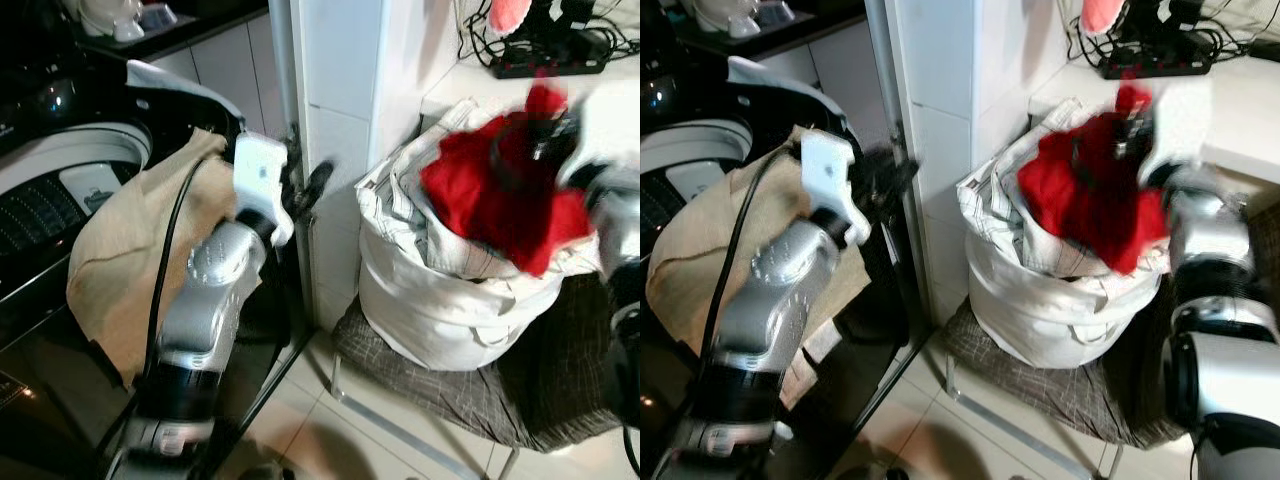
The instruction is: Clothes washing
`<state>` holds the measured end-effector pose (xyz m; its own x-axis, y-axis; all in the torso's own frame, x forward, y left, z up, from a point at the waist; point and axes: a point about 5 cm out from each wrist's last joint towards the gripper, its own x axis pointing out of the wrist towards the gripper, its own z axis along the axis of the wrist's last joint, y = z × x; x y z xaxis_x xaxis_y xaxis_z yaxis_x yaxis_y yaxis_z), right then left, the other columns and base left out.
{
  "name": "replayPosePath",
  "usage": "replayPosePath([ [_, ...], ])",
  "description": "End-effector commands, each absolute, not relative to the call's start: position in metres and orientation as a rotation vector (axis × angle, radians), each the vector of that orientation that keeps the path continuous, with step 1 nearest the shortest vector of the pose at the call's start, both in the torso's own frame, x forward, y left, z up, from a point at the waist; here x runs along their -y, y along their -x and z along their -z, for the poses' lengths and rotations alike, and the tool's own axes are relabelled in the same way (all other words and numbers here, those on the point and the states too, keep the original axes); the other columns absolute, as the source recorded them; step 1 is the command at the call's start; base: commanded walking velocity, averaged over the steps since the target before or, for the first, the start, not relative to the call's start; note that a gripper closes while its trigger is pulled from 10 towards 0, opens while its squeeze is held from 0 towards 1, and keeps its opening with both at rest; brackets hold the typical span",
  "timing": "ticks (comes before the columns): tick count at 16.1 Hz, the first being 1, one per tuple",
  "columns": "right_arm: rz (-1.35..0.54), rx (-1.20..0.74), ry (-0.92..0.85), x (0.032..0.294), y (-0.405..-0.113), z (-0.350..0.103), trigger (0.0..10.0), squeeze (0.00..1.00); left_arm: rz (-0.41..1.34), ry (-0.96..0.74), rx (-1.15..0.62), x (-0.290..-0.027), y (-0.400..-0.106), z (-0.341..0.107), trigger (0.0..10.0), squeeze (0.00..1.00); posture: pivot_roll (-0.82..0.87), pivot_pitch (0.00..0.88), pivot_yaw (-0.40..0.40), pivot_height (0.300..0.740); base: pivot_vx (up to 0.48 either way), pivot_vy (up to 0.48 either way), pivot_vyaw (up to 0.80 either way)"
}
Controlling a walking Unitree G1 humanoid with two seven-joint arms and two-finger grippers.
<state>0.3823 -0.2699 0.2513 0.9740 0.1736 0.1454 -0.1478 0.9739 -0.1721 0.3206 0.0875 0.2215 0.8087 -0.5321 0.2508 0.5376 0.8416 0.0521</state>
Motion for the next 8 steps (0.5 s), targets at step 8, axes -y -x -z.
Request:
replayPosePath([
  [8, -0.810, 0.444, -0.209, 0.167, -0.332, -0.344, 0.0, 0.00, 0.758, 0.027, 0.447, -0.031, -0.327, -0.268, 10.0, 1.00, -0.12, 0.000, 0.089, 0.740, 0.000, 0.000, 0.00],
])
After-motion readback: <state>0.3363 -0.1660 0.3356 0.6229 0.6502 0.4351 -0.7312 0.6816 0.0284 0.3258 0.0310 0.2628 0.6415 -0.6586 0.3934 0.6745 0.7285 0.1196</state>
